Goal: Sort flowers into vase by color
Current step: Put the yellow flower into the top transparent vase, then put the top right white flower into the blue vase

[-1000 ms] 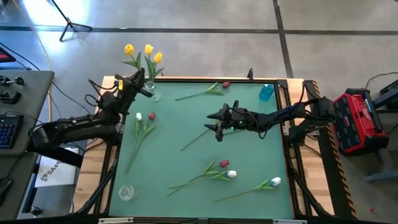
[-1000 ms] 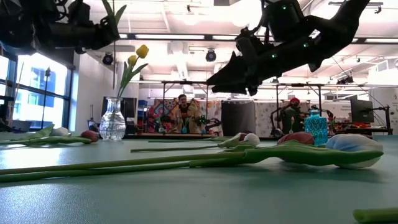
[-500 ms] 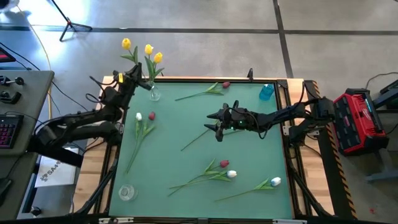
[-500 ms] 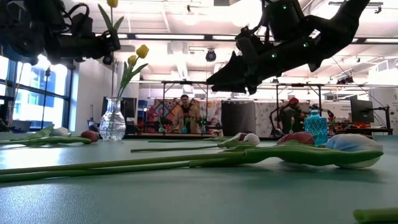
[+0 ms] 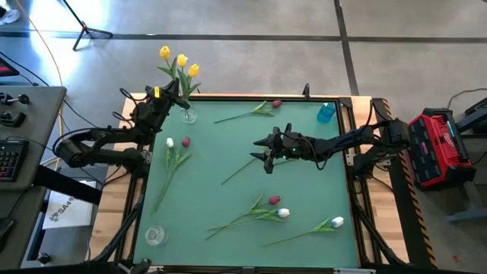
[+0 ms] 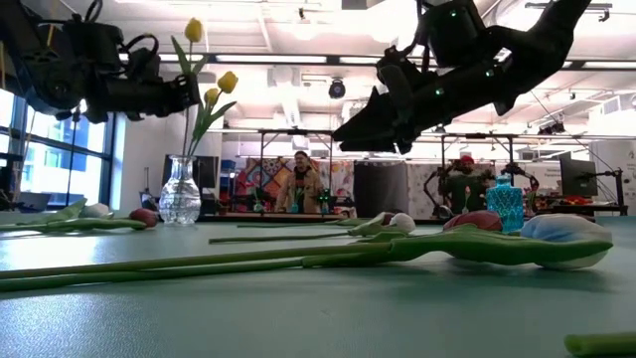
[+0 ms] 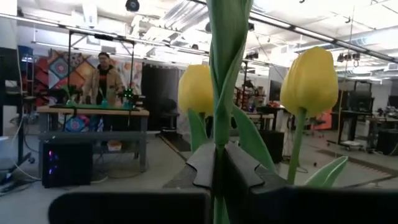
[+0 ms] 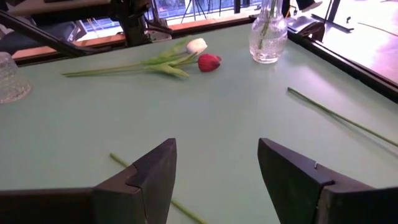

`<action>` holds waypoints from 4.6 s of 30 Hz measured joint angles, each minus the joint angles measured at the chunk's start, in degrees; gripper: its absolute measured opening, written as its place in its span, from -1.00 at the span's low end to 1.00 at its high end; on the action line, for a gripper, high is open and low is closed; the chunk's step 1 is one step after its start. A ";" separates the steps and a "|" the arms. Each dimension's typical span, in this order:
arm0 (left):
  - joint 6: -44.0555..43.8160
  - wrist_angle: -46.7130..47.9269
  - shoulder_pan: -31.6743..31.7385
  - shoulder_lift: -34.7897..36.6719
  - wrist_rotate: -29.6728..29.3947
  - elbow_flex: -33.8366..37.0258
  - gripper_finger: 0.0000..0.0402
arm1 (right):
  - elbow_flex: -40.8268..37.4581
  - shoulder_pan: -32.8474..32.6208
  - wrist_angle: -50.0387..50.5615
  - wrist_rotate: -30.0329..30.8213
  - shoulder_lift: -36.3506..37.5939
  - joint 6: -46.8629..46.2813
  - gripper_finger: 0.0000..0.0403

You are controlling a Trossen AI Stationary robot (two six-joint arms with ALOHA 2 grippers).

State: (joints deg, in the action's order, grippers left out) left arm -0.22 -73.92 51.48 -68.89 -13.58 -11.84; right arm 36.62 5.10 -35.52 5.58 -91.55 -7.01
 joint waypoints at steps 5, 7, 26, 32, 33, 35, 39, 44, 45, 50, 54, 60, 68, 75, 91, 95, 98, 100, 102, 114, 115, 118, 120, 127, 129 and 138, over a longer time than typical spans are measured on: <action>-3.57 2.49 -0.17 0.26 1.83 0.00 -0.77 | 0.00 0.00 1.07 0.02 0.00 0.14 0.06; -3.68 4.72 -0.18 0.82 2.83 0.00 -0.65 | 0.00 0.12 2.05 0.31 0.00 -0.36 0.06; 0.91 31.98 -1.60 23.82 5.44 0.00 0.06 | 1.85 0.15 31.78 7.56 6.22 -6.15 0.05; 5.88 39.10 -5.30 31.57 5.53 0.00 0.01 | 3.78 0.20 51.87 8.66 10.49 -9.62 0.04; 6.37 40.15 -6.09 32.63 5.55 0.00 0.01 | 3.78 0.39 53.03 9.93 10.65 -9.77 0.04; 6.93 41.92 -7.81 34.57 5.53 0.00 -0.01 | 3.82 1.13 54.66 10.91 10.67 -10.97 0.04; 9.61 45.81 -11.72 37.79 5.29 0.00 -0.03 | 3.82 2.51 60.59 8.44 10.67 -12.94 0.04; 11.24 50.78 -17.29 40.92 3.37 0.00 -0.05 | 3.82 2.80 65.59 7.89 10.67 -15.97 0.04; 11.04 51.63 -18.55 41.30 3.34 0.00 -0.06 | 3.82 2.80 65.69 7.89 10.67 -16.29 0.04; 11.29 57.70 -25.60 41.51 2.92 -0.02 -0.06 | 3.82 2.80 64.43 7.89 10.67 -16.55 0.04; 9.73 61.54 -32.26 41.36 2.73 -0.02 -0.06 | 3.82 2.80 63.53 7.84 10.66 -16.55 0.04; 5.23 61.83 -42.56 37.38 2.62 -0.02 -0.06 | 3.82 2.80 60.99 7.38 10.65 -17.17 0.04; -0.89 52.60 -52.31 22.36 -0.98 -0.04 -0.06 | 3.82 1.41 56.47 -3.23 10.65 -17.56 0.04; -1.22 36.10 -56.57 6.05 -4.39 -0.68 -0.06 | 3.82 0.49 56.59 -2.64 10.65 -16.26 0.04; -6.84 42.59 -54.08 -28.47 -3.41 -26.96 -0.07 | 3.82 0.46 54.54 4.75 10.65 -21.29 0.04; -11.73 42.80 -52.49 -36.49 -1.69 -32.02 -0.16 | 3.82 -4.23 54.58 11.68 10.63 -23.87 0.04; -12.71 43.03 -51.43 -40.90 -1.45 -34.92 -0.25 | 3.82 -7.12 54.80 14.95 10.63 -24.06 0.04; -12.82 43.55 -49.95 -42.75 -1.39 -36.81 -0.29 | 3.82 -8.16 55.05 15.96 10.63 -24.04 0.04; -13.12 46.00 -48.44 -43.91 0.54 -39.12 -0.33 | 3.82 -8.47 55.11 16.49 10.63 -23.82 0.04; -14.15 56.35 -46.14 -46.66 6.95 -44.00 -0.42 | 3.82 -2.20 54.54 16.85 10.63 -14.33 0.04; -14.15 56.87 -46.27 -46.62 6.90 -44.04 -0.45 | 3.82 -1.54 54.38 16.86 10.63 -13.85 0.04; -14.16 58.73 -46.53 -46.56 6.35 -44.12 -0.56 | 3.82 0.08 53.15 16.87 10.63 -13.78 0.04; -14.70 59.72 -46.56 -46.63 5.80 -44.17 -0.68 | 3.82 0.50 51.66 16.88 10.63 -14.88 0.04; -15.96 59.11 -46.71 -49.24 2.59 -44.16 -0.97 | 3.81 -4.14 48.78 23.43 10.63 -17.66 0.04; -17.00 58.25 -46.97 -50.01 -0.76 -44.19 -0.98 | 3.80 -7.40 48.61 30.59 10.61 -18.64 0.04; -14.63 56.91 -49.09 -46.18 -9.91 -43.51 -1.00 | 3.76 -15.21 49.21 50.48 14.01 -21.55 0.04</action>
State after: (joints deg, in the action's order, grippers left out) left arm -14.85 -17.01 2.39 -115.07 -23.49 -55.35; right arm 40.38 -10.10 13.69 56.06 -77.54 -28.56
